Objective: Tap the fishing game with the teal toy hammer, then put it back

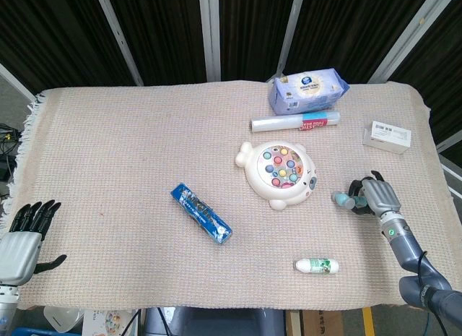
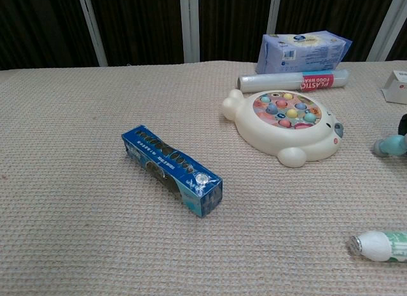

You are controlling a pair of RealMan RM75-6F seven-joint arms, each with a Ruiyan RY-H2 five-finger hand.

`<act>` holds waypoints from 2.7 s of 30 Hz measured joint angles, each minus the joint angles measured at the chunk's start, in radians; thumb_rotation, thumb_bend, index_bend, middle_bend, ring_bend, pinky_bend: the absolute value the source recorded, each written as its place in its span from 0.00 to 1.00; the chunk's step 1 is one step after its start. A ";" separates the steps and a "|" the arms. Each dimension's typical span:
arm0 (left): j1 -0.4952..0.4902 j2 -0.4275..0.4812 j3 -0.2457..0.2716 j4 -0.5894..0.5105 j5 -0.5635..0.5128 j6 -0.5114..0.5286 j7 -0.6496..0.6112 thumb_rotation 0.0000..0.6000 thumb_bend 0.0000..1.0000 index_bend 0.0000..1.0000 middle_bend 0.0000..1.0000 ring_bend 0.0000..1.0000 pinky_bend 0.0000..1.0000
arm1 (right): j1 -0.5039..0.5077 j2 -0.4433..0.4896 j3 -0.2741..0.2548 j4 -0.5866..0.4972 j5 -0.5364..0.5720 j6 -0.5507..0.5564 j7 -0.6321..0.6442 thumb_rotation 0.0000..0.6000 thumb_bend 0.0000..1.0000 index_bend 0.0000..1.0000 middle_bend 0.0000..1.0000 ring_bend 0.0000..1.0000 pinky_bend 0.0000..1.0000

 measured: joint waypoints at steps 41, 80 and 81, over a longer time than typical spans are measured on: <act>-0.004 -0.011 -0.003 0.021 -0.018 -0.016 -0.019 1.00 0.08 0.03 0.03 0.00 0.00 | 0.081 0.066 0.047 -0.081 0.183 -0.156 -0.211 1.00 0.35 0.32 0.36 0.13 0.00; 0.024 -0.047 -0.012 0.101 -0.013 0.040 -0.134 1.00 0.08 0.01 0.03 0.00 0.00 | -0.276 0.271 0.004 -0.451 -0.044 0.543 -0.122 1.00 0.34 0.00 0.00 0.00 0.00; 0.026 -0.048 -0.012 0.103 -0.008 0.046 -0.136 1.00 0.08 0.01 0.03 0.00 0.00 | -0.300 0.268 -0.003 -0.453 -0.071 0.584 -0.115 1.00 0.34 0.00 0.00 0.00 0.00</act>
